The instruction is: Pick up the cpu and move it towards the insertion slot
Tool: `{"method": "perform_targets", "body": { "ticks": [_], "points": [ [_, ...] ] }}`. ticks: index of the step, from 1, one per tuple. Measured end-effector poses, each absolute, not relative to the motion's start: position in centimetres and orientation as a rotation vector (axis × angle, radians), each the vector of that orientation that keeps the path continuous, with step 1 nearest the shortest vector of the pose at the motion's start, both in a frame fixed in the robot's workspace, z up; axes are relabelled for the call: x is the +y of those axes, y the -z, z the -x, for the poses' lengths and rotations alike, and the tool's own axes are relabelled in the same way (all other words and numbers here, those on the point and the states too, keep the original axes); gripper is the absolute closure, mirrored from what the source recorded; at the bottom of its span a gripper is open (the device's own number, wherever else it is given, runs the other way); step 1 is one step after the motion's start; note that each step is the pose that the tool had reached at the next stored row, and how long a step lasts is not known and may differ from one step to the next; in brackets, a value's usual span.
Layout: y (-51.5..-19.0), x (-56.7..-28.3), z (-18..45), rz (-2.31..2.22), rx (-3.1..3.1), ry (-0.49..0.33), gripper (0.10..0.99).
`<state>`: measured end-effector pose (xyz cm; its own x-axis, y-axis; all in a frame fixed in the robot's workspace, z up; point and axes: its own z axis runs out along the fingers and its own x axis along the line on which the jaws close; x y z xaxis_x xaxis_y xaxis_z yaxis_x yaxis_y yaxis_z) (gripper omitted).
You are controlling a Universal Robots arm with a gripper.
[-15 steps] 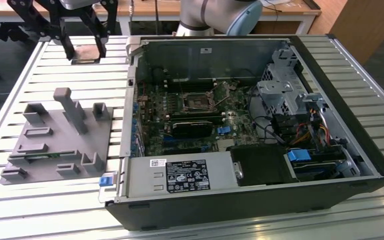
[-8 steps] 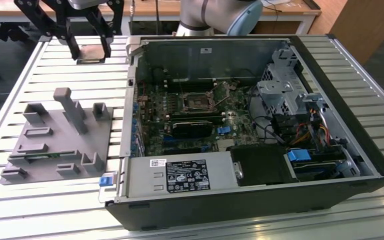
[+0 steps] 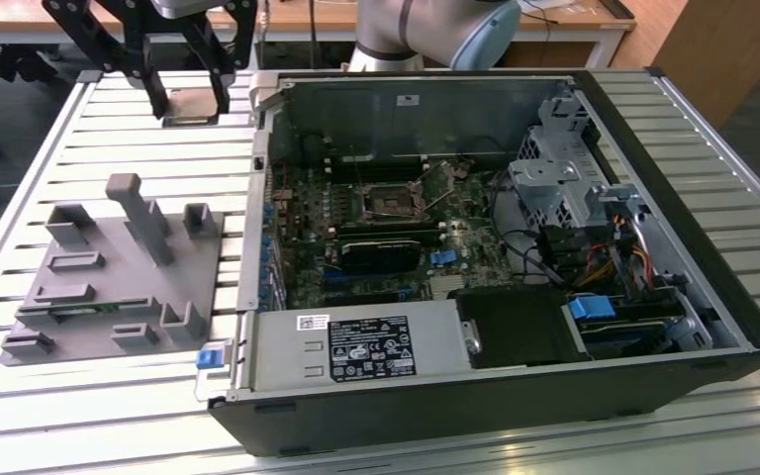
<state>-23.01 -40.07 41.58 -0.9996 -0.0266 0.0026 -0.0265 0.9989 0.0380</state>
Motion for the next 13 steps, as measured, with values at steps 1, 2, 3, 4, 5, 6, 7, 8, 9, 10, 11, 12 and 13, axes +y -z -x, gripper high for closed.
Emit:
{"method": "perform_targets", "body": {
  "ticks": [1,2,3,4,5,6,7,8,9,10,11,12,13],
  "points": [
    [-41.6,-40.1,22.9,-0.042,-3.138,0.06,0.545],
    [-41.6,-40.1,22.8,-0.042,-3.138,0.059,0.545],
    [-41.6,-40.1,22.7,-0.042,-3.138,0.06,0.545],
    [-41.6,-40.1,22.6,-0.042,-3.138,0.06,0.545],
    [-41.6,-40.1,22.5,-0.042,-3.138,0.06,0.545],
    [-41.6,-40.1,22.3,-0.042,-3.138,0.059,0.545],
    [-41.6,-40.1,22.2,-0.042,-3.138,0.06,0.545],
    [-41.6,-40.1,22.1,-0.042,-3.138,0.06,0.545],
    [-41.6,-40.1,22.0,-0.042,-3.138,0.06,0.545],
    [-41.6,-40.1,21.9,-0.042,-3.138,0.059,0.545],
    [-41.6,-40.1,21.8,-0.042,-3.138,0.059,0.545],
    [-41.6,-40.1,21.7,-0.042,-3.138,0.06,0.545],
    [-41.6,-40.1,21.6,-0.042,-3.138,0.06,0.545]
  ]
}}
